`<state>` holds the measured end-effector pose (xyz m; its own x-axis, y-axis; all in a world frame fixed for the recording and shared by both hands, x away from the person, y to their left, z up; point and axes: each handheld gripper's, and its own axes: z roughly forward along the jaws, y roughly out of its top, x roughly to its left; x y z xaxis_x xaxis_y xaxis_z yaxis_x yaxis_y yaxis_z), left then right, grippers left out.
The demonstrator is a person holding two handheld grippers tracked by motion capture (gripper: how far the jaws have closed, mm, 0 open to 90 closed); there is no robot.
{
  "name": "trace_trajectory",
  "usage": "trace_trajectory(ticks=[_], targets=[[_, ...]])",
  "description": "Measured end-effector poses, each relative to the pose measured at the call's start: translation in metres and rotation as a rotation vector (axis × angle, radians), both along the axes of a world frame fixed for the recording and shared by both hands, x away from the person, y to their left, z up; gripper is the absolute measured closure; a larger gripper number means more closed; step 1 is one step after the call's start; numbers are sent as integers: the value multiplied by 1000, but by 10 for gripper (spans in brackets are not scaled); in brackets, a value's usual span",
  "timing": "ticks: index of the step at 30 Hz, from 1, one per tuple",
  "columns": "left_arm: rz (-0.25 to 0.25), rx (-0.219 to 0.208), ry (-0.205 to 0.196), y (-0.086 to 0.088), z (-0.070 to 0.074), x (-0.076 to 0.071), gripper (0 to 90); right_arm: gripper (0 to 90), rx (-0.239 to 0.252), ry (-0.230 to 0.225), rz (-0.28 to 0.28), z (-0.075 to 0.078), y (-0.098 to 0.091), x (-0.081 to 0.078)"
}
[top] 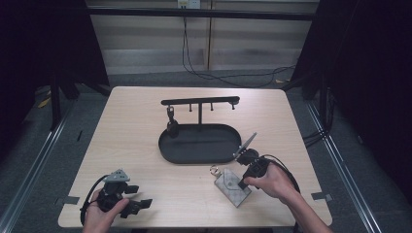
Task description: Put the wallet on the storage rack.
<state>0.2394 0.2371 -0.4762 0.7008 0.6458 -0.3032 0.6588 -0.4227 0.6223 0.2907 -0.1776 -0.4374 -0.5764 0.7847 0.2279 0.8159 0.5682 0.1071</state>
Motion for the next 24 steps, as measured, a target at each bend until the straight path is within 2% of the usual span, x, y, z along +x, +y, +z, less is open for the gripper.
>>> trace_trajectory(ticks=[9, 15, 24], targets=[[-2, -7, -2, 0, 0, -1, 214, 823, 16, 3, -16, 9, -3, 1], [-6, -11, -1, 1, 1, 0, 214, 829, -7, -8, -18, 17, -2, 2], [-9, -12, 1, 2, 1, 0, 213, 835, -14, -11, -29, 27, -4, 3]])
